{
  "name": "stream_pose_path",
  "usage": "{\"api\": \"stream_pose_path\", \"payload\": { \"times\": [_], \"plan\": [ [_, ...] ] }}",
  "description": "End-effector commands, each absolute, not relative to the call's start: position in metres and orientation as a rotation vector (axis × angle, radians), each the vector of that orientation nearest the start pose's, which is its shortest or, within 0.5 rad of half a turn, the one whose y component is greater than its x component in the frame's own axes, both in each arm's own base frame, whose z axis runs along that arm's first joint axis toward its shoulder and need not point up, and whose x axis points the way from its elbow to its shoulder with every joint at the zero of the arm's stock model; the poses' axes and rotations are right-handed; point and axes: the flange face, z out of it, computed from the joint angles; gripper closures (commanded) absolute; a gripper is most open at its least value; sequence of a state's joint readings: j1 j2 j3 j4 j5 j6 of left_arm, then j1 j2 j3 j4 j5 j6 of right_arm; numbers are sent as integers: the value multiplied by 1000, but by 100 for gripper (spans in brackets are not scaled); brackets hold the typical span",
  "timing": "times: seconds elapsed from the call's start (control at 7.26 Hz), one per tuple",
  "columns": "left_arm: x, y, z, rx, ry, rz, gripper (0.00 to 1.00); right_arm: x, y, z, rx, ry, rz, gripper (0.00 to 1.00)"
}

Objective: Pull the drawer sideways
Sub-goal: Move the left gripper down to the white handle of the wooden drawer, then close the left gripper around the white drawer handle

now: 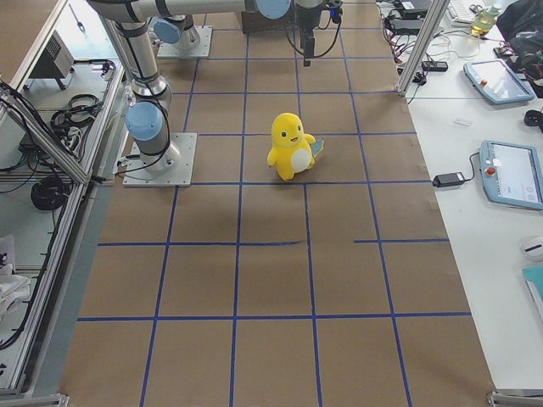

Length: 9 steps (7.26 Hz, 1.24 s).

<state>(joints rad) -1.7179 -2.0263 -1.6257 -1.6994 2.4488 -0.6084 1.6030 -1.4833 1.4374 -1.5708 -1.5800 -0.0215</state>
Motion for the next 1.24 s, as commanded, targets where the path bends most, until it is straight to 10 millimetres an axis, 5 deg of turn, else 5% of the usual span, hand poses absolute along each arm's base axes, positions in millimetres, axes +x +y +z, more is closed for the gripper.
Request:
{"api": "stream_pose_path", "payload": {
  "times": [0.0,0.28,0.55,0.83,1.1],
  "plan": [
    [-144,-546,222,-75,1984,315,0,149,-529,509,-84,3149,-73,0],
    [-136,-531,206,13,1908,367,0,149,-529,509,-87,3149,-73,0],
    [-98,-528,202,-56,1901,417,0,149,-529,509,-84,3149,-73,0],
    [-90,-511,181,-171,1848,362,0,149,-529,509,-84,3149,-73,0],
    [-89,-514,182,-141,1834,361,0,149,-529,509,-84,3149,-73,0]
  ]
}}
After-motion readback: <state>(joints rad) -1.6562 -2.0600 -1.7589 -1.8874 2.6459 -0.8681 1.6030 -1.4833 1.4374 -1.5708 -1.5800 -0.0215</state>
